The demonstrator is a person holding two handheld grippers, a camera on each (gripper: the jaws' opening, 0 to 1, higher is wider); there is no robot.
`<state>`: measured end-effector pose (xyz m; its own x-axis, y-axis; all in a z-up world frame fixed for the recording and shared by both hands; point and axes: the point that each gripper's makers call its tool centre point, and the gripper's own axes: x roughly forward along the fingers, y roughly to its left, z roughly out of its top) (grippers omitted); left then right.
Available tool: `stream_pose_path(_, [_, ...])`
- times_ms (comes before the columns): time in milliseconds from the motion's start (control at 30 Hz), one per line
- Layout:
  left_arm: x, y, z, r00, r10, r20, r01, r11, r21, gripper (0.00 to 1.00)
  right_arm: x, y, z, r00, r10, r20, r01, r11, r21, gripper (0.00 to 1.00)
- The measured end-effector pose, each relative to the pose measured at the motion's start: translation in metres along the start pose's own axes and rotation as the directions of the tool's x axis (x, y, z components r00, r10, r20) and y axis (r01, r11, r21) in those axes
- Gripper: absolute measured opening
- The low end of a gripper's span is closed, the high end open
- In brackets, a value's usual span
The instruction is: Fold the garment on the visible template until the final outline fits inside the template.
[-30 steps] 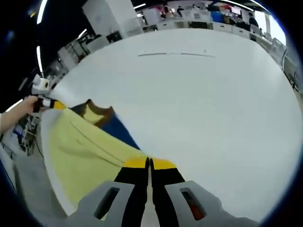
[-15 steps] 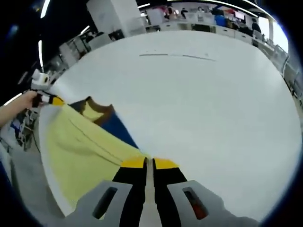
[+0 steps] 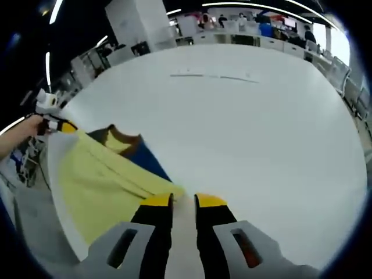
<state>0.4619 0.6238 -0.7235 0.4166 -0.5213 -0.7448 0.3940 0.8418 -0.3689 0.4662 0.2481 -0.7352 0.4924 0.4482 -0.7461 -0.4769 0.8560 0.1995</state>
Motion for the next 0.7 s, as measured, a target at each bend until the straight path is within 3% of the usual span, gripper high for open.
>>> stream_pose_path(333, [-0.012, -0.012, -0.005, 1.000, -0.016, 0.020, 0.016, 1.000, 0.009, 0.19, -0.013, 0.017, -0.002, 1.000, 0.017, 0.009, -0.017, 1.000, -0.012, 0.26])
stream_pose_path(500, [-0.021, -0.020, -0.011, 0.999, -0.028, 0.020, 0.028, 0.999, 0.022, 0.21, -0.024, 0.032, 0.005, 0.997, 0.057, 0.055, -0.057, 0.998, -0.002, 0.42])
stream_pose_path(700, [-0.033, -0.027, -0.017, 0.999, -0.032, 0.022, 0.031, 0.999, 0.033, 0.25, -0.037, 0.038, 0.006, 0.996, 0.049, 0.078, -0.049, 0.999, -0.005, 0.48])
